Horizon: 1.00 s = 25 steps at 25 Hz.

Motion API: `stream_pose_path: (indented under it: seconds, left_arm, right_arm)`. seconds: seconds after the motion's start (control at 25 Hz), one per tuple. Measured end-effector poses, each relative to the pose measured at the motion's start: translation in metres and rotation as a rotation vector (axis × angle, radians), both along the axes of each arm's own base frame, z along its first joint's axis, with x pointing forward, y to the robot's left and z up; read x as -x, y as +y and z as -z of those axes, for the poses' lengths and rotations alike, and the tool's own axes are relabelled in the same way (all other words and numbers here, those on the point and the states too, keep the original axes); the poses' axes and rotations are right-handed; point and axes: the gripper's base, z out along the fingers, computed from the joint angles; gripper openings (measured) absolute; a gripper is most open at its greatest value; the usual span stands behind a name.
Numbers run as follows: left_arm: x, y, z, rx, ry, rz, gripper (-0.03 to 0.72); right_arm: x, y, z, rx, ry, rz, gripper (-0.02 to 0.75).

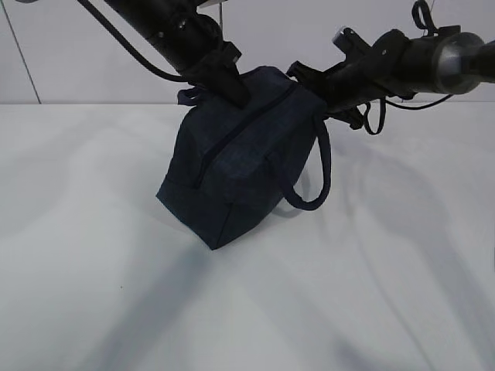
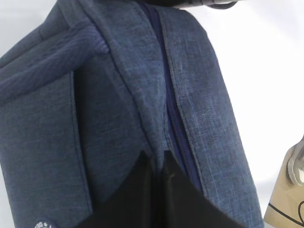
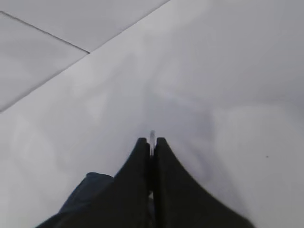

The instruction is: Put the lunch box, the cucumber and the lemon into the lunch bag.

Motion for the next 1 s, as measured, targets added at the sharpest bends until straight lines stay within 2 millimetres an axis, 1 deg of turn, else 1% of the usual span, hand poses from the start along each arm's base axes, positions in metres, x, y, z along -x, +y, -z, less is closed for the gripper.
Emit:
stream_pose_path:
  seconds: [0.2,0.28,0.56,1.0]
  left_arm:
    - [0.0,0.0,0.0,-0.001,0.001,0.001,-0.011]
    - [0.0,0.0,0.0,-0.001,0.002,0.001,-0.011]
    - [0.0,0.0,0.0,0.001,0.004,-0.001,-0.011]
    - [0.0,0.0,0.0,0.001,0.005,0.0,-0.011]
  right_arm:
    - [-0.002,0.002,-0.003,-0.098,0.0,0.054,0.018]
    - [-0.003,0.002,-0.002,-0.112,-0.005,0.067,0.018]
    - [-0.004,0.002,0.012,-0.119,0.021,0.074,0.018]
    - [-0.004,0.003,0.013,-0.09,0.013,0.046,0.018]
